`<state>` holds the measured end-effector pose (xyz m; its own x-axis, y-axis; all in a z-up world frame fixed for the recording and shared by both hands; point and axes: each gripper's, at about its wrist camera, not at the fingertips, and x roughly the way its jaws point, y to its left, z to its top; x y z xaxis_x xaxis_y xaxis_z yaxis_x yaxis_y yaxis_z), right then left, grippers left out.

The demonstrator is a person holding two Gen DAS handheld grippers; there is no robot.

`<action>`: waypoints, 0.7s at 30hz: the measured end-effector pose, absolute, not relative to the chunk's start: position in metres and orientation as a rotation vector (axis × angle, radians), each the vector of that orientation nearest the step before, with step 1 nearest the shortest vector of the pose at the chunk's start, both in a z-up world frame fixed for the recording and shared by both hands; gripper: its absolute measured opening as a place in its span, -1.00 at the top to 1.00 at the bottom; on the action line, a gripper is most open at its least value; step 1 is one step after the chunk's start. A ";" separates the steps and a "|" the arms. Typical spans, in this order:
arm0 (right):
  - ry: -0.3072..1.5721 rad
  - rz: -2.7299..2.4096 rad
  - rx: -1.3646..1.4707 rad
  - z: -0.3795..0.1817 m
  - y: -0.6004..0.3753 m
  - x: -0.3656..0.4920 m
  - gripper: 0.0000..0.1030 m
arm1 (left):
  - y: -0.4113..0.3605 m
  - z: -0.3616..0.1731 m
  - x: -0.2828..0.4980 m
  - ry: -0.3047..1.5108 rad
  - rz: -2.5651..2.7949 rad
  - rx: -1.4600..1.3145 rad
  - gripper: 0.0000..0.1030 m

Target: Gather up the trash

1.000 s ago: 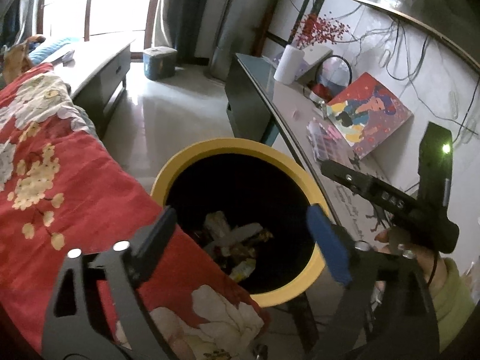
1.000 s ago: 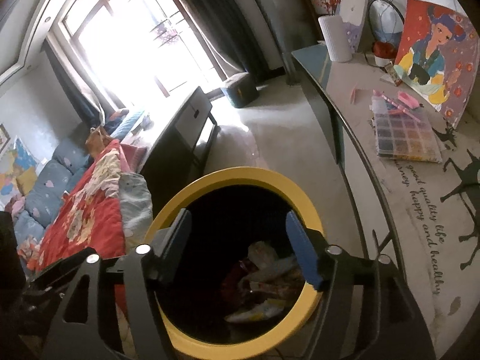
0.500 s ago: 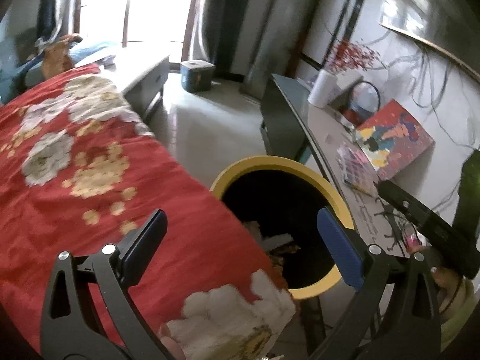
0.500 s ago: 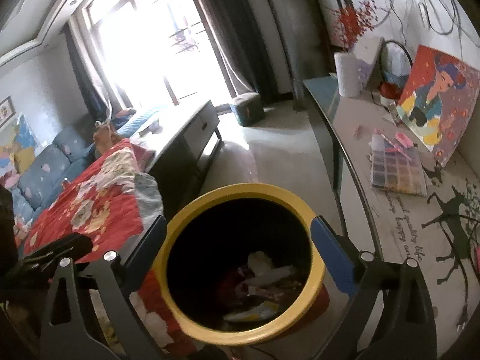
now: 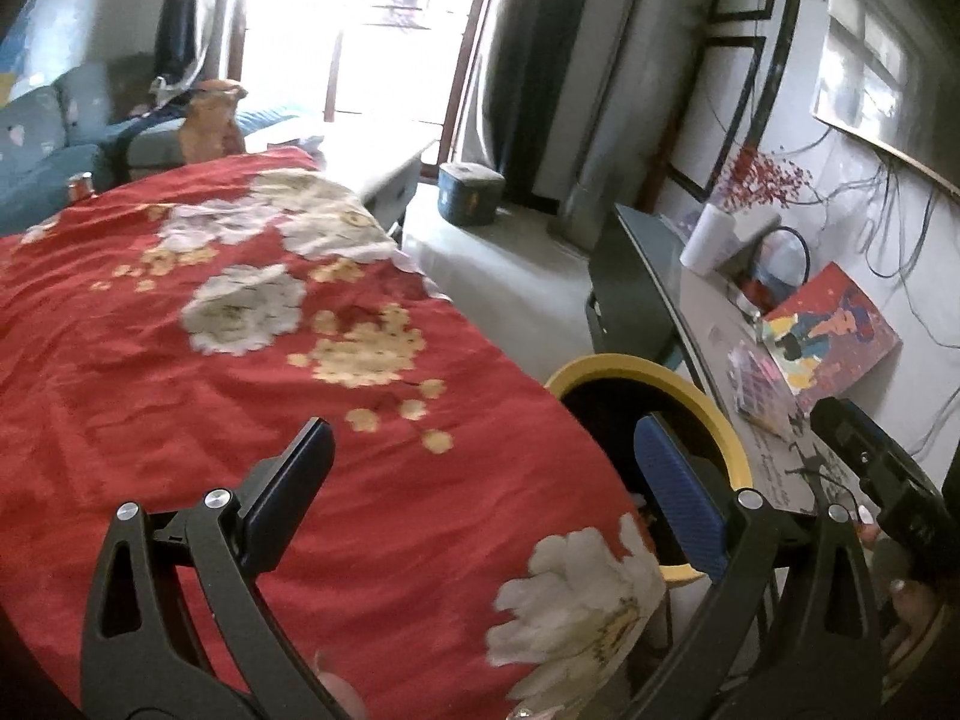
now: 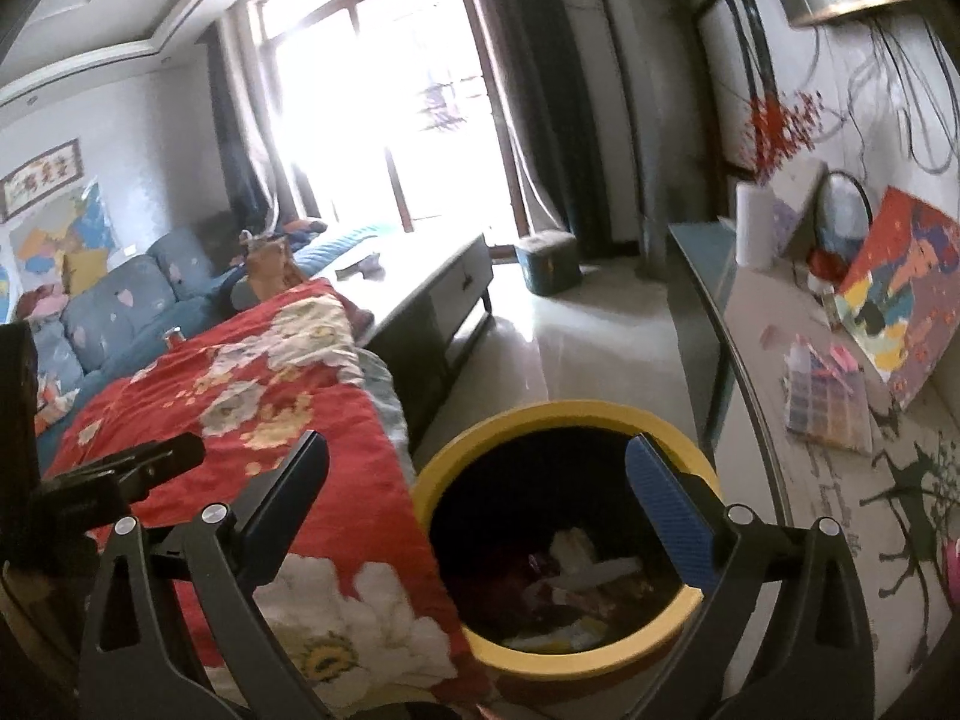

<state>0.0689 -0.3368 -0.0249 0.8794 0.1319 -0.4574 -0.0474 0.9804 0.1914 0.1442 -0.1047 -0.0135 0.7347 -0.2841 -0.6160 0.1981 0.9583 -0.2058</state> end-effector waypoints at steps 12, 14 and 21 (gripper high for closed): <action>0.374 0.157 0.139 -0.016 -0.284 0.041 -0.87 | -0.068 0.000 0.106 0.602 -0.193 -0.106 -0.79; 0.338 0.163 0.131 -0.014 -0.278 0.035 -0.87 | -0.063 0.003 0.098 0.575 -0.180 -0.102 -0.79; 0.203 0.147 0.062 -0.012 -0.259 0.014 -0.87 | -0.046 0.002 0.065 0.473 -0.127 -0.066 -0.79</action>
